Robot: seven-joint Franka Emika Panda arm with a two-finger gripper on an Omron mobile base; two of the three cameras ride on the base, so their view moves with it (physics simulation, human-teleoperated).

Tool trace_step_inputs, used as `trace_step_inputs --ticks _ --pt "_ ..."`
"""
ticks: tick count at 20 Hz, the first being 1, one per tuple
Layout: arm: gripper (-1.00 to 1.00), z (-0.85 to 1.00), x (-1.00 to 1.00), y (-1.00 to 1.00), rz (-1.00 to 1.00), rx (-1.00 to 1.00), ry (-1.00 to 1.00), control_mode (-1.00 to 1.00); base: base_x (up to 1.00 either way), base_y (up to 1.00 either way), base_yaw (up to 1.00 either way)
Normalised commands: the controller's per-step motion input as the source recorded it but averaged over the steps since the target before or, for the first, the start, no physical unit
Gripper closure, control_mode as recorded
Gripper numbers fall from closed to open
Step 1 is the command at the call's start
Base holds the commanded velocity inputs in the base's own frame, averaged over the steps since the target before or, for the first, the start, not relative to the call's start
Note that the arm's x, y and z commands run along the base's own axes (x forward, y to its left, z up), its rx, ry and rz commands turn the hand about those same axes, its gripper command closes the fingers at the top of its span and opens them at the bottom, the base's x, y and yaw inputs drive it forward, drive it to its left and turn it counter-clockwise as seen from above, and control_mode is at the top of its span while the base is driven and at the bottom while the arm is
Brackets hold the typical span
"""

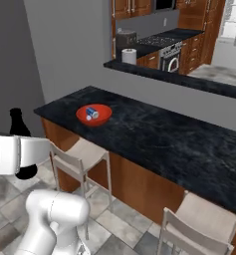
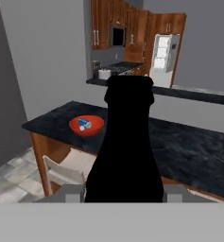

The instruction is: Open the fridge, grab two sodas, and place both sodas inside the bowl with ice on the dining counter.

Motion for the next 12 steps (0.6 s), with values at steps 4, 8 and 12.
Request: trace_step_inputs --ticks 4,8,12 --pt "1.0 0.0 0.0 0.0 0.0 0.0 0.0 1.0 0.37 0.83 -0.36" --pt "1.0 0.0 0.0 0.0 0.0 0.0 0.0 1.0 0.41 0.79 -0.38" --pt "1.0 0.0 0.0 0.0 0.0 0.0 0.0 1.0 0.42 0.76 -0.4"
